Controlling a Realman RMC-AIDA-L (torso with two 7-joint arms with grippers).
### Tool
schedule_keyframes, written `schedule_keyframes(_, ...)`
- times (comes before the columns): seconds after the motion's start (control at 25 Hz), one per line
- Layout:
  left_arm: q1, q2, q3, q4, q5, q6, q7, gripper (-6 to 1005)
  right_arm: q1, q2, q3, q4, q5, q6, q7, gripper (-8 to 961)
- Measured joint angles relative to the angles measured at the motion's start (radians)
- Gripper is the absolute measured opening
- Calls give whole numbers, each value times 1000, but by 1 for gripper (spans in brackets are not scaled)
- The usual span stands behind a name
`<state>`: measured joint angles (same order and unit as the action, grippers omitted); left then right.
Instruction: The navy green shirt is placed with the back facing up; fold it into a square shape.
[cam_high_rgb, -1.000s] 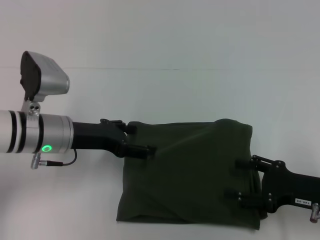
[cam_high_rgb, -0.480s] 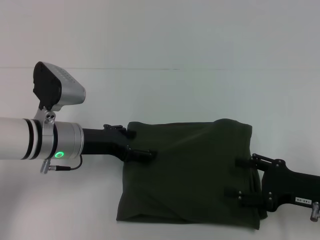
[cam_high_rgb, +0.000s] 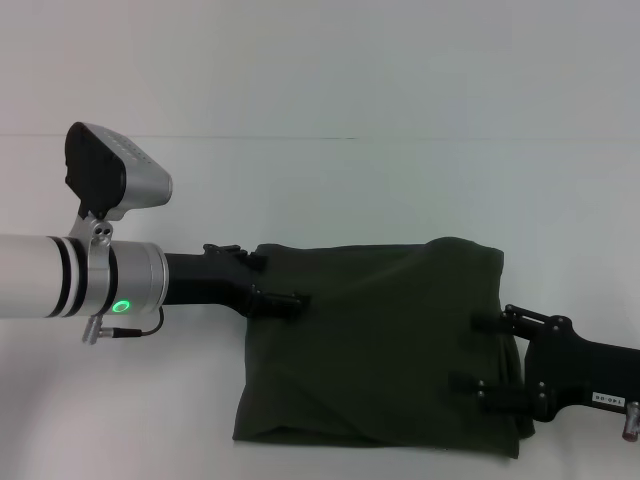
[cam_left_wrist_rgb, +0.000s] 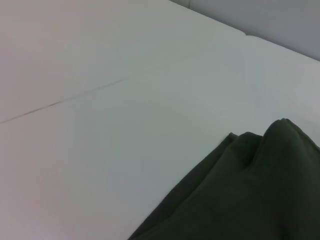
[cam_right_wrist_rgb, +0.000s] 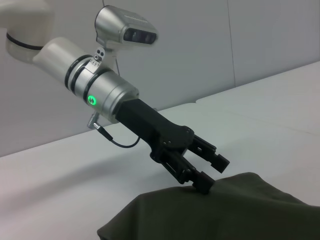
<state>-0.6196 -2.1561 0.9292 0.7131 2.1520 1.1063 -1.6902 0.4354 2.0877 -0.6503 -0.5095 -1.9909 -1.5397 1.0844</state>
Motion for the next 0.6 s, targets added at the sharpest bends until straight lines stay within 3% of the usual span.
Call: schedule_keyframes(0.6,0,-7,18,-17,0,-116,0,935,0,0,2,-7,0,-18,5,899)
